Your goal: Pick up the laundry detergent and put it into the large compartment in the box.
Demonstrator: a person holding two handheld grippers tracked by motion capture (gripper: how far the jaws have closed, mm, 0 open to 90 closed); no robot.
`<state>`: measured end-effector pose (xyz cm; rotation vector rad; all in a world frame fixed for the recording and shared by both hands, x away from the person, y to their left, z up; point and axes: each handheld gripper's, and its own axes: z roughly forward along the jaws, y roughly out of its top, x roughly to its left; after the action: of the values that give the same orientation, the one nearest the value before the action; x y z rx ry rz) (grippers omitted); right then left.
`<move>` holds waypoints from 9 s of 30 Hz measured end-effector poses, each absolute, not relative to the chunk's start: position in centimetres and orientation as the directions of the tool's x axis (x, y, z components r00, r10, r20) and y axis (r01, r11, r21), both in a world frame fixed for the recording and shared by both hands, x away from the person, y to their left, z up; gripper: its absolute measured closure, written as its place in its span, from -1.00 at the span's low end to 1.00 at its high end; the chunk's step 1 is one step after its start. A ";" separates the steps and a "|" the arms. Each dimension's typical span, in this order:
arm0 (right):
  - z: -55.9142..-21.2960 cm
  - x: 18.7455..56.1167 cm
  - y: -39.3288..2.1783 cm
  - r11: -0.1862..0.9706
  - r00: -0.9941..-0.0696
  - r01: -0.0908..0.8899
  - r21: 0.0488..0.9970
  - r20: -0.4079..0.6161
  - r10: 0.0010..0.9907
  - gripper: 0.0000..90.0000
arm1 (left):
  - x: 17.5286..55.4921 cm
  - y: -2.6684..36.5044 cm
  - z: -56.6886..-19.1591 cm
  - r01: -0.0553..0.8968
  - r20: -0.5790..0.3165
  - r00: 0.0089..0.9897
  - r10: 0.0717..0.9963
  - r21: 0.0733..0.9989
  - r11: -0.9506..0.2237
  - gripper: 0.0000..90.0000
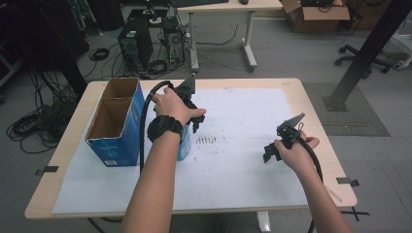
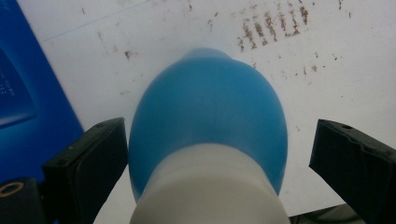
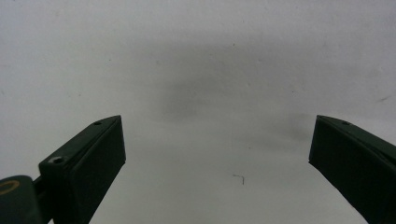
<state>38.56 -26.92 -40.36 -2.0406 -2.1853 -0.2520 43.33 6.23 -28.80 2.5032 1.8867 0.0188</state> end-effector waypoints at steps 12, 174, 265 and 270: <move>-40.6 38.5 -27.0 0.065 -0.068 0.998 0.019 0.216 0.974 -0.92 | 43.3 6.4 -29.0 0.962 0.002 0.271 0.962 0.017 -0.271 -0.80; -37.3 38.9 -26.4 0.051 -0.055 0.998 0.021 0.228 0.972 -0.92 | 42.0 24.2 -9.1 0.986 0.048 0.034 0.998 0.160 -0.041 -0.17; -39.7 38.5 -25.8 0.071 -0.065 0.997 -0.019 0.222 0.973 -0.92 | 44.2 26.4 -28.4 1.000 -0.006 0.013 1.000 -0.010 -0.013 -0.18; -39.7 38.4 -26.0 0.068 -0.062 0.998 -0.020 0.221 0.973 -0.92 | 44.2 26.3 -28.4 1.000 -0.006 0.011 1.000 -0.005 -0.011 -0.19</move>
<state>38.40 -25.99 -39.65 -2.0226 -2.1594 -0.2045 44.16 26.26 -28.38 2.2332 2.2091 -0.0124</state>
